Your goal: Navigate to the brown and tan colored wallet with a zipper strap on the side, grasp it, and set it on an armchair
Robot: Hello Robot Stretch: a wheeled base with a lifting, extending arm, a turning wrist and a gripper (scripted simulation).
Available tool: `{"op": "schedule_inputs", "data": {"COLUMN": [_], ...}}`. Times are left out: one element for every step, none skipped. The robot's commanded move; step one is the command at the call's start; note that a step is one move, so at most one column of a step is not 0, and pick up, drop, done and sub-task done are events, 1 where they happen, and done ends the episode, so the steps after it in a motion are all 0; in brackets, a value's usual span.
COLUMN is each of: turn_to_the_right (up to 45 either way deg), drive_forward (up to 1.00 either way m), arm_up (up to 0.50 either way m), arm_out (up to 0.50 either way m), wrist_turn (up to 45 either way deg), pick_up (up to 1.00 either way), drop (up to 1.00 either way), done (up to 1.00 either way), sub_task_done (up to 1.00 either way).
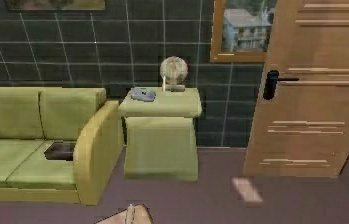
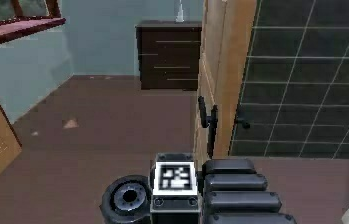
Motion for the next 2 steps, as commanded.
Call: {"op": "schedule_inputs", "data": {"turn_to_the_right": [42.0, 0.0], "drive_forward": [0.0, 0.45], "arm_up": [0.0, 0.0], "arm_out": [0.0, 0.0], "wrist_turn": [0.0, 0.0], "pick_up": [0.0, 0.0], "drop": [0.0, 0.0], "done": [0.0, 0.0], "sub_task_done": [0.0, 0.0]}}
